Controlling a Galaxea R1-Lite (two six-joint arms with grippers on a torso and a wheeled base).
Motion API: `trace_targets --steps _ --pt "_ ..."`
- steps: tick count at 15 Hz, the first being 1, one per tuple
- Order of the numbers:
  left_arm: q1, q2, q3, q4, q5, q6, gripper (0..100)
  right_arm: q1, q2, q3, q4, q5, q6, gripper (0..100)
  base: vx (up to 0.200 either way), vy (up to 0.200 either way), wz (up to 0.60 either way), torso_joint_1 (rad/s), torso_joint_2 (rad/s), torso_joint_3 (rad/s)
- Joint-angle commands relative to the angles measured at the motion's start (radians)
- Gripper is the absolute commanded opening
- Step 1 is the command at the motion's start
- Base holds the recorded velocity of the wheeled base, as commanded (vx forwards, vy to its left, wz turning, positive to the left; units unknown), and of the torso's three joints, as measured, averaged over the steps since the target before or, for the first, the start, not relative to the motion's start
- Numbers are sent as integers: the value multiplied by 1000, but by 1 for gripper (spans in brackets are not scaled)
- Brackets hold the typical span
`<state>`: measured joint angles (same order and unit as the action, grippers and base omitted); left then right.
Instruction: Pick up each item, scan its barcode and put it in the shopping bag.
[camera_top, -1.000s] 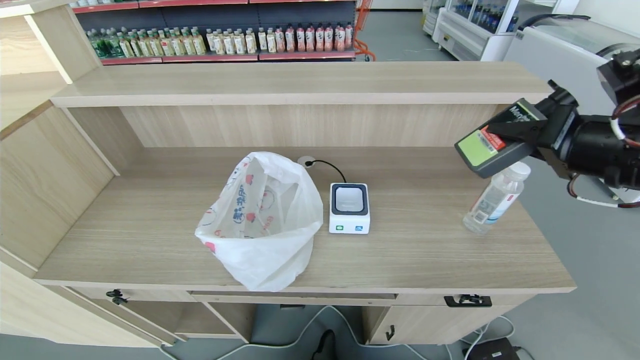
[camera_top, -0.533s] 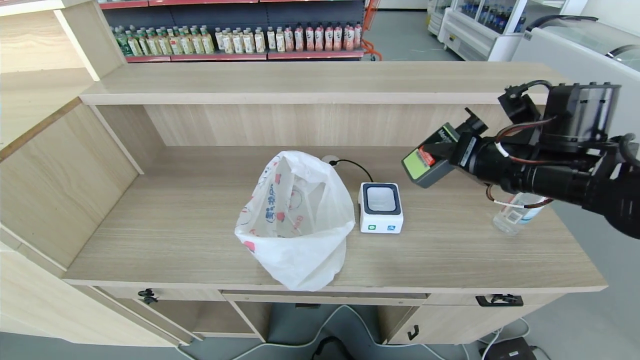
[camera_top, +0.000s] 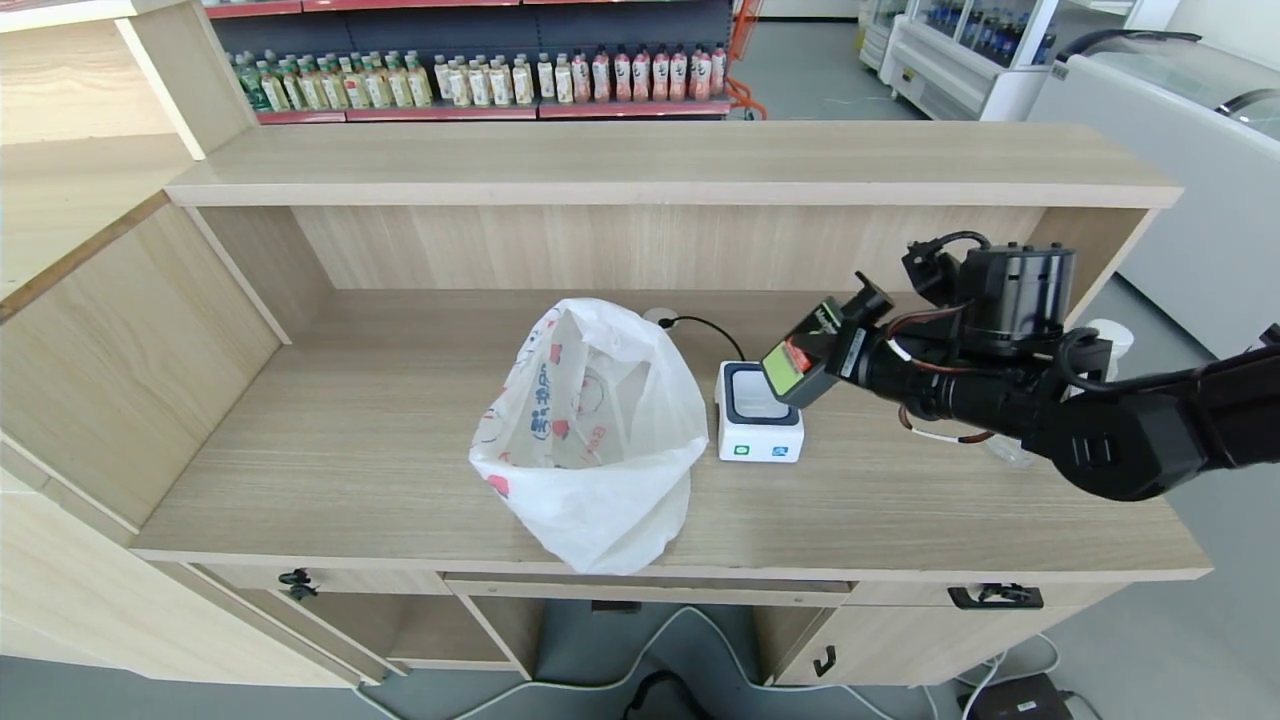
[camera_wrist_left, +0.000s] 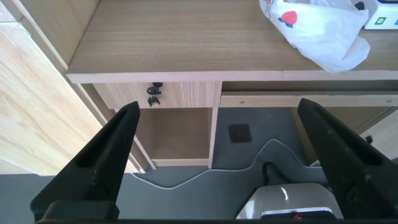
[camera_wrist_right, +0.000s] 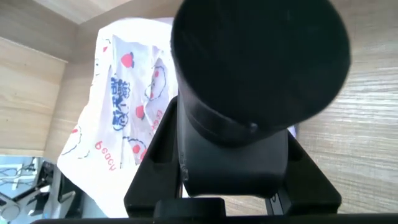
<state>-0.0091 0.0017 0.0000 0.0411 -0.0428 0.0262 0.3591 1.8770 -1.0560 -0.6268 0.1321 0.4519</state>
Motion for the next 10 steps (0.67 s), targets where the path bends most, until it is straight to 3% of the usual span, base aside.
trace_targets --steps 1,10 --pt "0 0 0 0 0 0 100 3 47 -10 -16 1 1 0 0 0 0 0 0 0" --pt "0 -2 0 0 0 0 100 20 142 -119 -44 3 13 0 0 0 0 0 0 0"
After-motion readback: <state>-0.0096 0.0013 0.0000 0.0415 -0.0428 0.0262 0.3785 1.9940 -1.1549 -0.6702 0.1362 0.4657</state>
